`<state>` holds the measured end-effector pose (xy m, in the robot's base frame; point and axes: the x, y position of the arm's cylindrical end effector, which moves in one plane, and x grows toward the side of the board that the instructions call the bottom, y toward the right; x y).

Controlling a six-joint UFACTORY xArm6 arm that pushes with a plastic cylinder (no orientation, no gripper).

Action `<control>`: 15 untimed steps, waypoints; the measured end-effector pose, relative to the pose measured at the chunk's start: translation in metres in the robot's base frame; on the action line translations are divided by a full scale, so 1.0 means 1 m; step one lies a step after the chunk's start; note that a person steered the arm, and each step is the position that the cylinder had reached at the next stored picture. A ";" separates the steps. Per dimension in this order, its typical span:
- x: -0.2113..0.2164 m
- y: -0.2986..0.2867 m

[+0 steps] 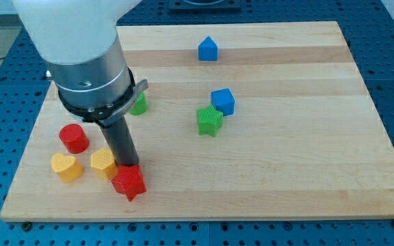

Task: Move the blue cube towards the bottom right

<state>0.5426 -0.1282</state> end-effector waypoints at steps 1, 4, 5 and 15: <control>0.000 -0.035; -0.009 -0.031; -0.010 0.011; -0.052 0.126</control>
<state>0.4908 -0.0021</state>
